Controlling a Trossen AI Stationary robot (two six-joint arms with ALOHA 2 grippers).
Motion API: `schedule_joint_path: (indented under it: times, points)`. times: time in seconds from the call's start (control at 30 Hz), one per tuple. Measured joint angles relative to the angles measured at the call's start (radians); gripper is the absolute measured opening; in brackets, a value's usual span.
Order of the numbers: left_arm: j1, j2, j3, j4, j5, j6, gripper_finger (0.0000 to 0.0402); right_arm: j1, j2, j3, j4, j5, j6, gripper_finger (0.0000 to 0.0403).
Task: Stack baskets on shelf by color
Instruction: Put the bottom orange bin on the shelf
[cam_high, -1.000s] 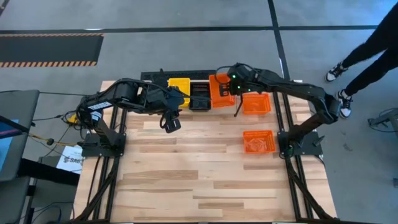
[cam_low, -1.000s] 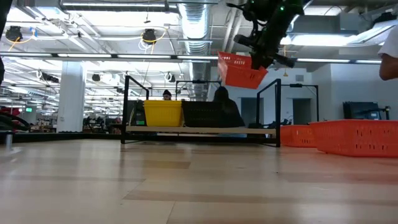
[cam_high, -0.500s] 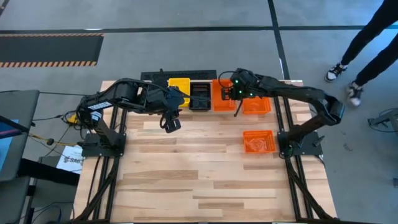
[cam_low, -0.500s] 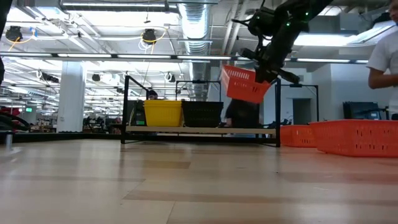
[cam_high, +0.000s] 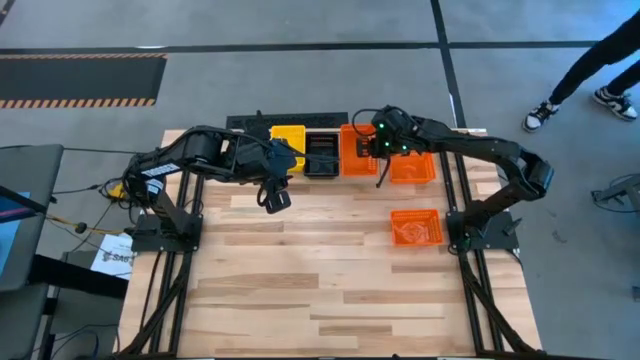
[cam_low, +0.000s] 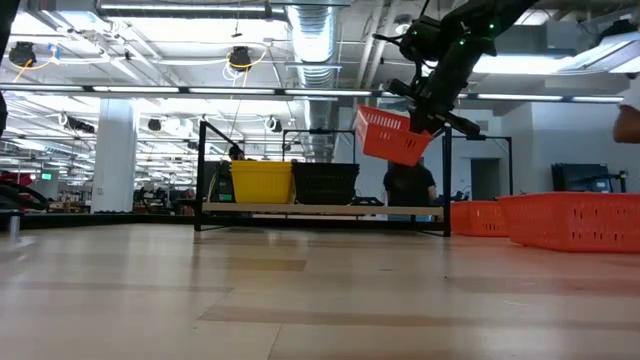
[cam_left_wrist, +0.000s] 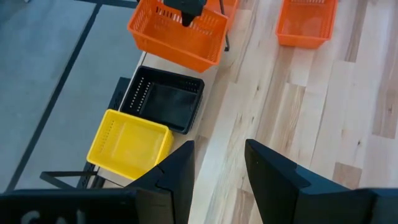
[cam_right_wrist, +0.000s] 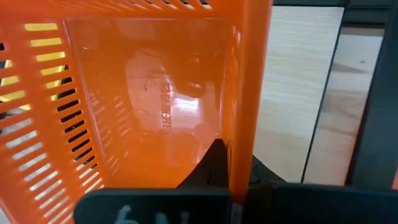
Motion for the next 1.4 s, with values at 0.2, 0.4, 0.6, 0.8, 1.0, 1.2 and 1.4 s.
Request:
schedule_joint_path:
  times: [0.2, 0.4, 0.6, 0.8, 1.0, 1.2, 1.4]
  points:
    - [0.0, 0.0, 0.0, 0.0, -0.003, 0.0, 0.013, 0.005, 0.001, -0.001, -0.003, 0.0, 0.008, 0.0]
    - [0.0, 0.0, 0.0, 0.0, -0.024, 0.002, 0.013, 0.046, 0.003, 0.005, -0.013, 0.051, 0.021, 0.0]
    - [0.0, 0.0, 0.0, 0.0, -0.024, 0.006, 0.013, 0.057, 0.01, 0.097, -0.157, 0.051, 0.0, 0.0]
    - [0.0, 0.0, 0.0, 0.0, -0.024, 0.007, 0.013, 0.055, 0.008, 0.213, -0.242, 0.052, -0.025, 0.0]
    - [0.0, 0.0, 0.0, 0.0, -0.025, 0.007, 0.013, 0.092, 0.012, 0.321, -0.208, 0.052, -0.036, 0.0]
    - [0.0, 0.0, 0.0, 0.0, -0.025, 0.007, 0.013, 0.144, 0.114, 0.399, -0.1, -0.026, -0.091, 0.0]
    - [0.0, 0.0, 0.0, 0.0, -0.024, 0.006, 0.013, 0.149, 0.291, 0.499, -0.088, -0.084, -0.167, 0.0]
